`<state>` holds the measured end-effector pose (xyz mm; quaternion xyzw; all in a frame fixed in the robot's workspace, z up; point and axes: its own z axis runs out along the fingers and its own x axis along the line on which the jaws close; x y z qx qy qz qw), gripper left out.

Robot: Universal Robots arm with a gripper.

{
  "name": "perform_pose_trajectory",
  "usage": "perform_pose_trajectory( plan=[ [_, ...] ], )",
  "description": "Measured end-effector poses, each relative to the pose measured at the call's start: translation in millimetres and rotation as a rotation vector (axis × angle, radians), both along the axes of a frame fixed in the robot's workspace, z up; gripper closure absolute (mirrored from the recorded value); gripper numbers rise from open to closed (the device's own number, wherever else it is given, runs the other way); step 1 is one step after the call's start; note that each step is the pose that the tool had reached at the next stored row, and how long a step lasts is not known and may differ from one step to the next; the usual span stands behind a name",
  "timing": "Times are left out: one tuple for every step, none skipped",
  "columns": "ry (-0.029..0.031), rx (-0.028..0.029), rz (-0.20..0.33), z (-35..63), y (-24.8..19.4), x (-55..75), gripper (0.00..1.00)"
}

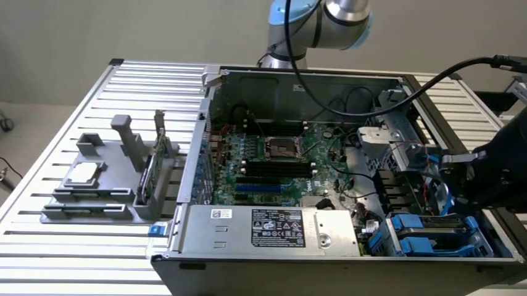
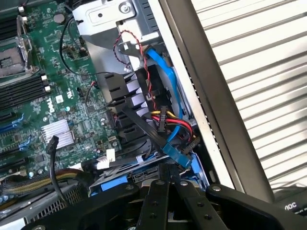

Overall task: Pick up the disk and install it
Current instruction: 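Insert the first disk wire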

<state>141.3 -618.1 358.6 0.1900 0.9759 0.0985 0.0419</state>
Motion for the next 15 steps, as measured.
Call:
perform_pose_trajectory(
  plan=[
    [0.0017, 0.0, -0.01, 0.4, 0.0, 0.0, 0.89],
    [0.0033, 0.0003, -0.02, 0.9, 0.0, 0.0, 0.89],
    [0.0047, 0.0008, -0.03, 1.6, 0.0, 0.0, 0.89],
    [0.006, 0.0016, -0.04, 2.5, -0.1, 0.0, 0.89],
    [0.007, 0.0028, -0.05, 3.5, -0.2, 0.0, 0.89],
    [0.0076, 0.004, -0.059, 4.8, -0.2, 0.0, 0.89],
    [0.008, 0.0053, -0.069, 6.2, -0.3, 0.0, 0.89],
    [0.0082, 0.0066, -0.079, 7.7, -0.3, 0.0, 0.89],
    [0.0084, 0.008, -0.09, 9.6, -0.4, 0.0, 0.89],
    [0.0085, 0.0093, -0.101, 11.4, -0.5, 0.0, 0.89],
    [0.0087, 0.0109, -0.114, 13.7, -0.6, 0.0, 0.89],
    [0.0088, 0.0121, -0.124, 15.5, -0.6, 0.0, 0.89],
    [0.0089, 0.0132, -0.134, 17.3, -0.7, 0.0, 0.89],
    [0.0089, 0.0144, -0.144, 19.2, -0.8, 0.0, 0.89],
    [0.009, 0.0155, -0.155, 21.0, -0.8, 0.0, 0.89]
  ],
)
